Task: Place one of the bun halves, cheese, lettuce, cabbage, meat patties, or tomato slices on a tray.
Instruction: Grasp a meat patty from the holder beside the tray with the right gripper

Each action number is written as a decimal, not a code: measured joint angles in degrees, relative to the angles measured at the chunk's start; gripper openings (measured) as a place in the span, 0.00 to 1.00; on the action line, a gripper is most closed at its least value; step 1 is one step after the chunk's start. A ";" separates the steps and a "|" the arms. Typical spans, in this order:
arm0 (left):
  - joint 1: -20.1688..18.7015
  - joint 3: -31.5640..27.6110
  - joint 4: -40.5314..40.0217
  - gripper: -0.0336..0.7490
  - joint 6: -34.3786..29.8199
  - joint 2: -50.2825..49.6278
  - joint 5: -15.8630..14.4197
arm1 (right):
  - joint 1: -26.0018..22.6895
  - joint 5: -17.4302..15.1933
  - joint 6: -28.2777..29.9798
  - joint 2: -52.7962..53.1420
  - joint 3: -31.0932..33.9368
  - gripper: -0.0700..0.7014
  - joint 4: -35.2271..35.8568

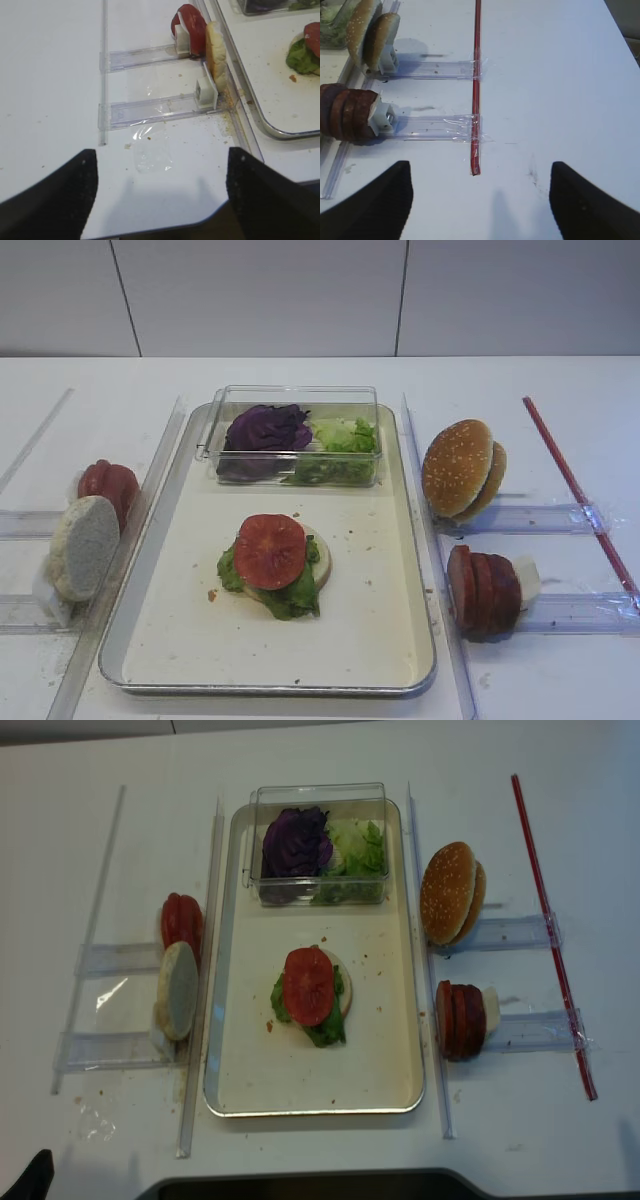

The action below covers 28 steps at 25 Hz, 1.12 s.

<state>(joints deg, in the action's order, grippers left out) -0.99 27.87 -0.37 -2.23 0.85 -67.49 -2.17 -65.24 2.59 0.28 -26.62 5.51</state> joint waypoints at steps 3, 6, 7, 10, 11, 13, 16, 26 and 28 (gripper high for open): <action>0.00 0.00 0.00 0.67 0.00 0.00 0.00 | 0.00 0.00 0.00 0.00 0.00 0.84 0.00; 0.00 0.00 0.00 0.67 0.00 0.00 0.00 | 0.00 0.00 0.10 0.00 0.00 0.83 0.00; 0.00 0.00 0.00 0.67 0.00 0.00 0.00 | 0.00 0.00 0.10 0.00 0.00 0.83 0.00; 0.00 0.00 0.00 0.67 0.00 0.00 0.00 | 0.00 0.00 0.10 0.00 0.00 0.84 0.00; 0.00 0.00 0.37 0.67 0.00 0.00 0.00 | 0.00 0.00 0.10 0.00 0.00 0.84 0.00; 0.00 0.00 0.00 0.67 0.00 0.00 0.00 | 0.00 0.00 0.10 0.00 0.00 0.83 0.00; 0.00 0.00 0.37 0.67 0.00 0.00 0.00 | 0.00 0.00 0.10 0.00 0.00 0.84 0.00; 0.00 0.00 0.00 0.67 0.00 0.00 0.00 | 0.00 0.00 0.22 -0.09 0.00 0.84 0.00; 0.00 0.00 0.37 0.67 0.00 0.00 0.00 | 0.00 0.00 0.22 -0.38 0.00 0.84 0.00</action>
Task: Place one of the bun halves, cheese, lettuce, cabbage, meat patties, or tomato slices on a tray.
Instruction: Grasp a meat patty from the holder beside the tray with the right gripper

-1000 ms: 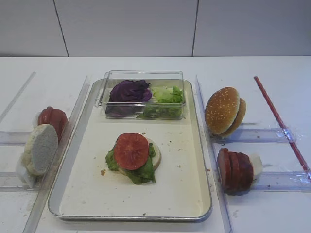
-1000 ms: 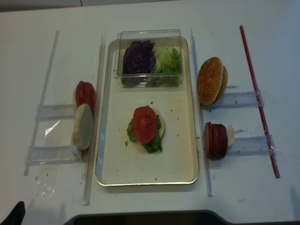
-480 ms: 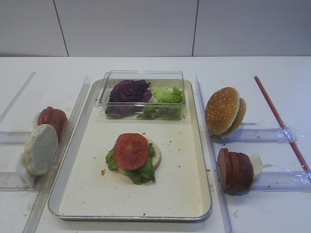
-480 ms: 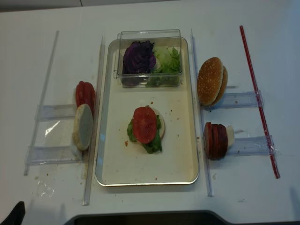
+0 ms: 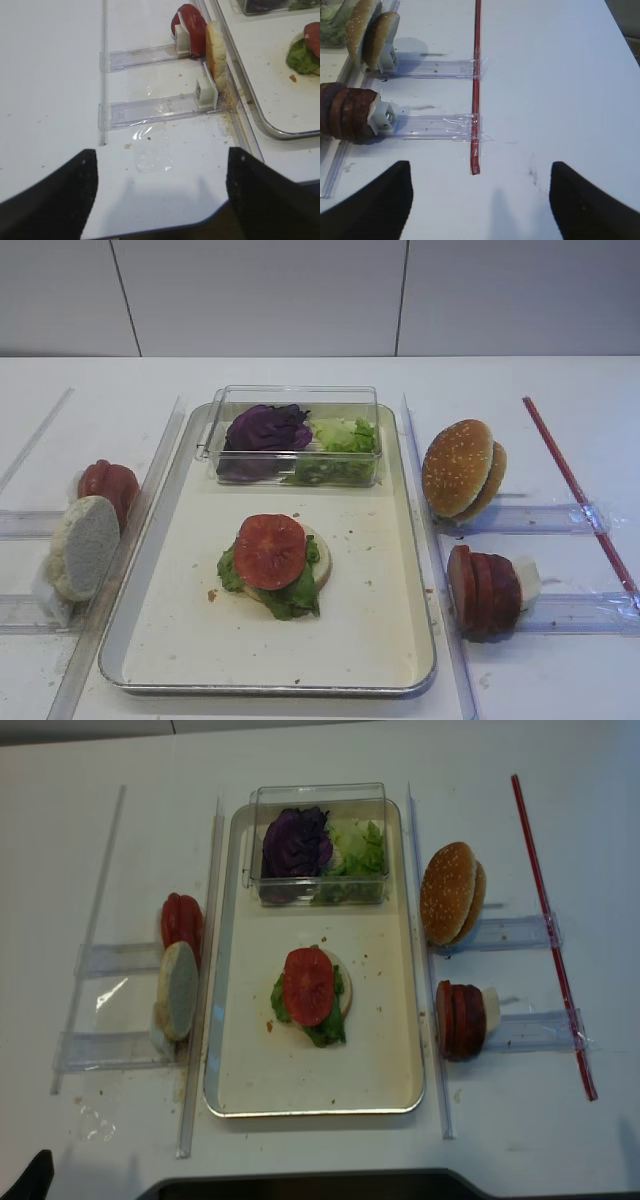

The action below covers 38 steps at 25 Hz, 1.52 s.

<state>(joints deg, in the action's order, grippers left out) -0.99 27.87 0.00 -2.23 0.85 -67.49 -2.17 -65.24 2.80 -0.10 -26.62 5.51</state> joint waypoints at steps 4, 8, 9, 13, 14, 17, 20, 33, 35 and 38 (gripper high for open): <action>0.00 0.00 0.00 0.67 0.00 0.00 0.00 | 0.00 0.11 0.00 -1.56 0.00 0.83 0.00; 0.00 0.00 0.00 0.67 0.00 0.00 0.00 | 0.00 0.11 0.00 -3.55 -0.38 0.84 0.10; 0.00 0.00 -0.37 0.67 0.00 0.00 0.00 | 0.00 0.11 0.00 -4.11 -0.80 0.84 0.10; 0.00 0.00 0.00 0.67 0.00 0.00 0.00 | 0.38 0.11 0.00 -7.13 -4.21 0.84 0.71; 0.00 0.00 -0.37 0.67 0.00 0.00 0.00 | 0.50 0.03 0.00 -8.31 -5.32 0.83 0.97; 0.00 0.00 0.00 0.67 0.00 0.00 0.00 | 0.58 -0.32 0.00 -11.93 -8.32 0.83 1.79; 0.00 0.00 0.00 0.67 0.00 0.00 0.00 | 0.58 -0.50 0.00 -15.57 -11.01 0.83 3.23; 0.00 -0.09 0.00 0.67 0.21 0.00 0.00 | 0.58 -4.74 1.25 -24.96 -16.59 0.83 10.10; 0.00 -0.09 -0.37 0.67 0.21 0.04 0.00 | 0.58 -6.64 1.25 -26.57 -17.89 0.83 10.36; 0.00 -0.09 -0.37 0.67 0.21 0.04 0.00 | 0.58 -7.31 1.38 -29.45 -20.09 0.81 11.42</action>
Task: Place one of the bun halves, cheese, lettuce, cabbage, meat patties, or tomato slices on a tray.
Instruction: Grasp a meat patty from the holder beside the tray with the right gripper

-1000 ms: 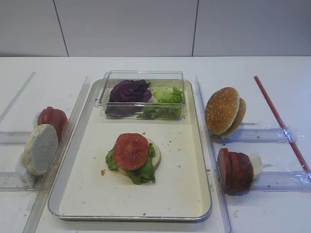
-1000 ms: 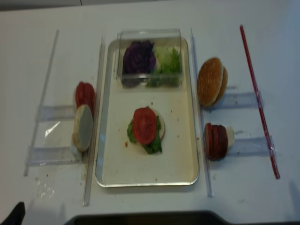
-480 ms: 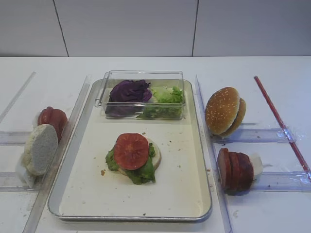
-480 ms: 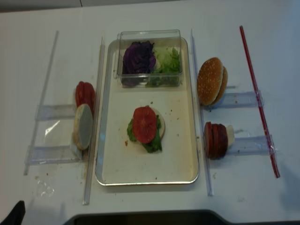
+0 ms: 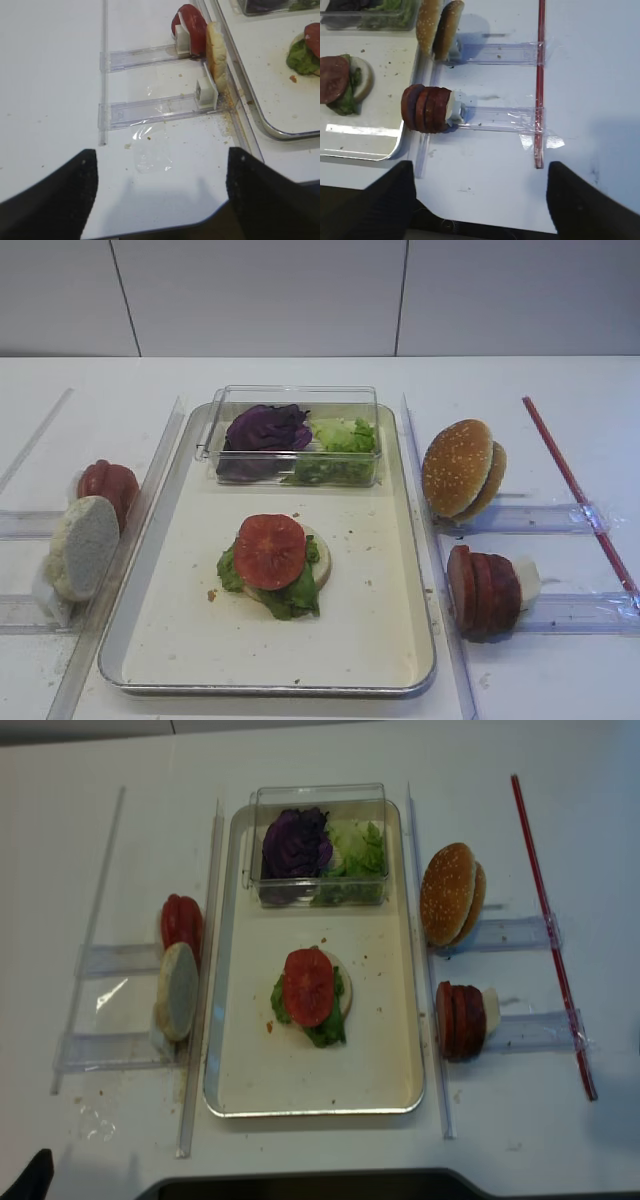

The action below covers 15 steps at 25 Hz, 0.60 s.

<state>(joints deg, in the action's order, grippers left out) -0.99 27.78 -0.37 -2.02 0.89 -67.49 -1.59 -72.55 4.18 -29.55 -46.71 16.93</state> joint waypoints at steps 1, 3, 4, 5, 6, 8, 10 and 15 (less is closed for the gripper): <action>0.00 0.00 0.00 0.67 0.00 0.00 0.00 | 0.00 0.00 0.00 -0.94 -0.51 0.80 0.65; 0.00 0.00 0.00 0.67 0.12 0.00 0.00 | 0.00 0.00 0.00 -2.41 -1.21 0.80 2.16; 0.00 0.00 0.00 0.67 0.21 0.00 0.00 | 0.00 0.00 0.00 -3.14 -1.65 0.79 2.80; 0.00 0.00 0.00 0.67 0.21 0.00 0.00 | 0.00 0.00 0.00 -3.89 -1.80 0.79 3.57; 0.00 0.00 0.00 0.67 0.21 0.00 0.00 | 0.00 0.00 0.00 -4.47 -1.80 0.79 4.56; 0.00 0.00 0.00 0.67 0.21 0.00 0.00 | 0.00 0.00 0.31 -6.08 -1.80 0.79 6.54; 0.00 0.00 0.00 0.67 0.21 0.00 0.00 | 0.00 0.00 1.09 -7.66 -1.80 0.79 8.92; 0.00 0.00 -0.10 0.67 0.21 0.00 0.00 | 0.00 0.10 3.48 -11.40 -1.80 0.79 13.07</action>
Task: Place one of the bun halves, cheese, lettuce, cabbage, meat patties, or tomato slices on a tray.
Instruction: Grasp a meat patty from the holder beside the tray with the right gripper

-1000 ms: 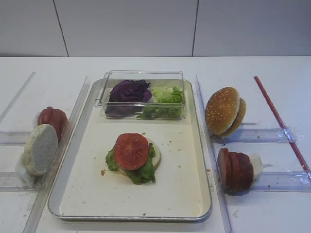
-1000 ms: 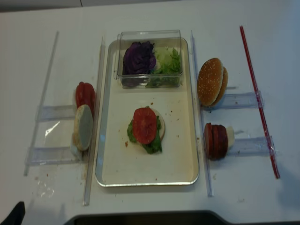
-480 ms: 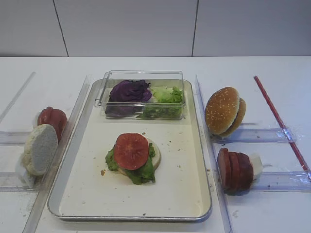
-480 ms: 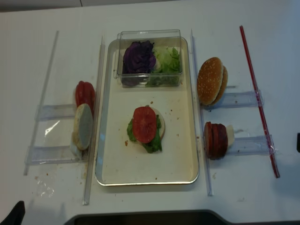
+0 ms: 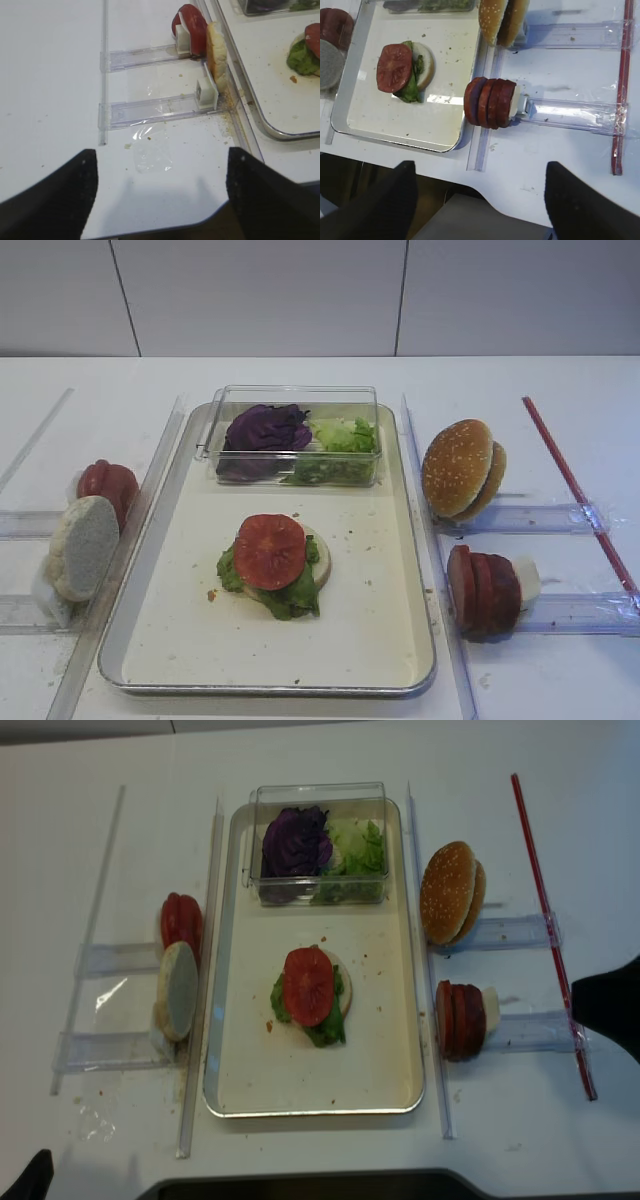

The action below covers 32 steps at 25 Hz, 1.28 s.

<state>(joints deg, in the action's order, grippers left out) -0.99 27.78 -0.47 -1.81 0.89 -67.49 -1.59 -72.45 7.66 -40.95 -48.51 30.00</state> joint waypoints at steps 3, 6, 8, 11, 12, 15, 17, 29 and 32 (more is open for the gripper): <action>0.00 0.00 0.00 0.67 0.00 0.00 0.00 | 0.00 0.00 0.37 -1.66 -0.28 0.79 0.38; 0.00 0.00 0.00 0.67 0.03 0.00 0.00 | 0.94 0.12 1.53 -3.49 -1.82 0.79 0.49; 0.00 0.00 0.00 0.67 0.03 0.00 0.00 | 2.41 0.34 1.88 -5.25 -3.34 0.79 0.49; 0.00 0.00 0.00 0.67 0.14 0.00 0.00 | 5.33 0.34 1.93 -8.10 -5.54 0.79 -0.04; 0.00 0.00 0.00 0.67 0.13 0.00 0.00 | 6.33 0.34 1.93 -8.94 -6.23 0.79 -0.08; 0.00 0.00 0.00 0.67 0.26 0.00 0.00 | 9.12 0.34 0.89 -11.78 -7.92 0.79 -0.81; 0.00 0.00 0.00 0.67 0.38 0.00 0.00 | 11.50 0.49 -0.09 -13.42 -8.82 0.78 -1.90; 0.00 0.00 0.00 0.67 0.89 0.00 0.00 | 23.85 0.75 -6.69 -21.52 -10.88 0.78 -5.27; 0.00 0.00 0.00 0.67 1.03 0.00 0.00 | 25.80 0.79 -9.02 -23.46 -10.88 0.78 -6.07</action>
<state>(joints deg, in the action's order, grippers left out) -0.99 27.78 -0.47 -0.78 0.89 -67.49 24.21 -71.66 -1.36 -64.41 -59.39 23.92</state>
